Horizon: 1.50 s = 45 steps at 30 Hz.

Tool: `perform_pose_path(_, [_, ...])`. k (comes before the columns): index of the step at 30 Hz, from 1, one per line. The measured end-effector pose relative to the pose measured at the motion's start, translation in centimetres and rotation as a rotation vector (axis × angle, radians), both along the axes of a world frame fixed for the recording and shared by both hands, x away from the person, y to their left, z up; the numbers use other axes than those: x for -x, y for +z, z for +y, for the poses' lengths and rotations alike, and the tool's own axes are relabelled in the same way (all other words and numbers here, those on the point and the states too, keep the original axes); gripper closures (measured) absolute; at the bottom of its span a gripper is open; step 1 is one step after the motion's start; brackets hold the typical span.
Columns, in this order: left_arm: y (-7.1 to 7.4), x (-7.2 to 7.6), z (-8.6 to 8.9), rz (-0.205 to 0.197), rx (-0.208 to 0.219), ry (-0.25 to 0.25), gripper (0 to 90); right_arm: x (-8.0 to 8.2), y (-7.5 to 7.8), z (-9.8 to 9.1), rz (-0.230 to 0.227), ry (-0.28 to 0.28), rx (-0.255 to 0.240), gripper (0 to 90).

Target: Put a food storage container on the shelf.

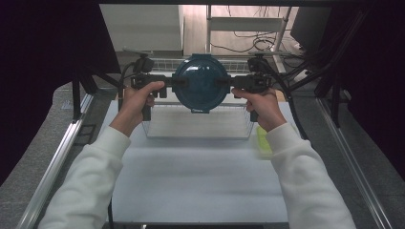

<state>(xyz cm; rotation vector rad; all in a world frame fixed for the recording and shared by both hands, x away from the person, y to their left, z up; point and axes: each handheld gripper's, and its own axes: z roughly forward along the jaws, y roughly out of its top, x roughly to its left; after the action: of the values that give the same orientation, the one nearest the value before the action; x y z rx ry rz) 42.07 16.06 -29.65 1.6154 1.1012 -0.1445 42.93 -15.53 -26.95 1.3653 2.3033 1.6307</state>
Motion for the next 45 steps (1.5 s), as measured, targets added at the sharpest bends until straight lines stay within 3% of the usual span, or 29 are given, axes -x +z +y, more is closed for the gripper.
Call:
perform_pose_path(8, [-0.3, -2.0, 0.1, 0.024, 0.001, -0.014, 38.6, -1.7, -0.2, 0.1, 0.011, -0.007, 0.003, 39.2])
perform_pose_path(20, [-1.7, -4.0, -0.1, 0.069, -0.013, -0.008, 38.4, -4.1, -1.5, 0.1, 0.078, -0.019, 0.007, 38.6])
perform_pose_path(33, [-2.1, -5.2, 0.0, 0.118, 0.030, 0.016, 39.2, -5.6, -2.1, -0.2, 0.153, -0.036, -0.027, 37.6])
perform_pose_path(45, [-3.4, -6.9, 0.3, 0.190, 0.115, 0.042, 38.2, -7.5, -2.6, -0.2, 0.240, -0.066, -0.058, 36.2])
